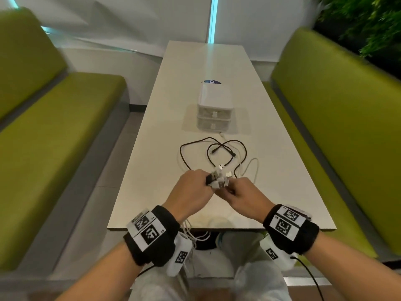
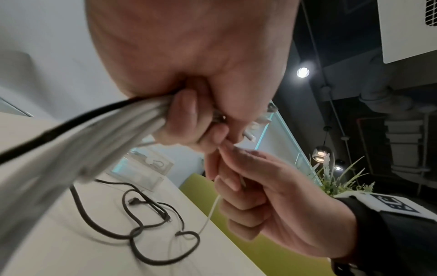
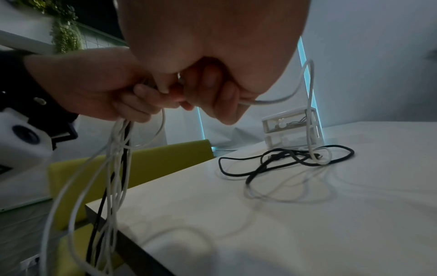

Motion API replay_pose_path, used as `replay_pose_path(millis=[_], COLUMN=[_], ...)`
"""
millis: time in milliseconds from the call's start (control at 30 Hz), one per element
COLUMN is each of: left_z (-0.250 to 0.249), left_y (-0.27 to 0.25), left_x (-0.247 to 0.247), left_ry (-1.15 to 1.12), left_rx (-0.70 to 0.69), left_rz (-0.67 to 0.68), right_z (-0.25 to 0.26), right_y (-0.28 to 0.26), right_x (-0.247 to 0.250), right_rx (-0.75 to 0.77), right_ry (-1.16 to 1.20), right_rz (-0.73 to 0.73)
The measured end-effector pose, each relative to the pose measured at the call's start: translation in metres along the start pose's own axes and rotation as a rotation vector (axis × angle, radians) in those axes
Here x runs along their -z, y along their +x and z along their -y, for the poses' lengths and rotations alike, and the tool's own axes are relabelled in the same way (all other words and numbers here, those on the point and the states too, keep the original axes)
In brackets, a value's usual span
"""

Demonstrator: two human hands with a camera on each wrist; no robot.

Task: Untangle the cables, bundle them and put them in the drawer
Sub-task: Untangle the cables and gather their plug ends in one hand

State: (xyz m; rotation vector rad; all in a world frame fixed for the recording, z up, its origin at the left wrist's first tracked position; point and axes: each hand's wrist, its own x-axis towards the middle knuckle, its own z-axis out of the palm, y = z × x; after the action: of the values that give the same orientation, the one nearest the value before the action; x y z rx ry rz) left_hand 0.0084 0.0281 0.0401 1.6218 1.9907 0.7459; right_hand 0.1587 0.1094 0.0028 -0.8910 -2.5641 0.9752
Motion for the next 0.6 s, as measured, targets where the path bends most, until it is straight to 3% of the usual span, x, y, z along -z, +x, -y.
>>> replay_pose_path(millis=[100, 233, 300, 367, 433, 500, 600], left_z=[0.011, 0.051, 0.063, 0.058, 0.041, 0.026, 0.011], left_y=[0.001, 0.009, 0.012, 0.012, 0.009, 0.006, 0.008], left_x=[0.023, 0.065, 0.075, 0.07, 0.056, 0.039, 0.018], left_ry=[-0.081, -0.41, -0.454, -0.315, -0.291, -0.349, -0.053], left_rx=[0.038, 0.215, 0.242, 0.156, -0.055, -0.227, -0.225], left_rz=[-0.16, -0.541, -0.654, -0.656, -0.617, -0.47, -0.214], right_z=[-0.004, -0.027, -0.029, -0.022, -0.011, -0.001, 0.01], right_y=[0.006, 0.009, 0.012, 0.019, 0.024, 0.024, 0.022], right_x=[0.002, 0.02, 0.025, 0.022, 0.015, 0.012, 0.013], right_rx=[0.032, 0.028, 0.014, -0.009, -0.043, -0.058, 0.009], right_ry=[-0.04, -0.138, -0.184, -0.189, -0.111, -0.016, 0.08], right_rz=[-0.01, -0.084, -0.103, -0.09, -0.08, -0.107, -0.198])
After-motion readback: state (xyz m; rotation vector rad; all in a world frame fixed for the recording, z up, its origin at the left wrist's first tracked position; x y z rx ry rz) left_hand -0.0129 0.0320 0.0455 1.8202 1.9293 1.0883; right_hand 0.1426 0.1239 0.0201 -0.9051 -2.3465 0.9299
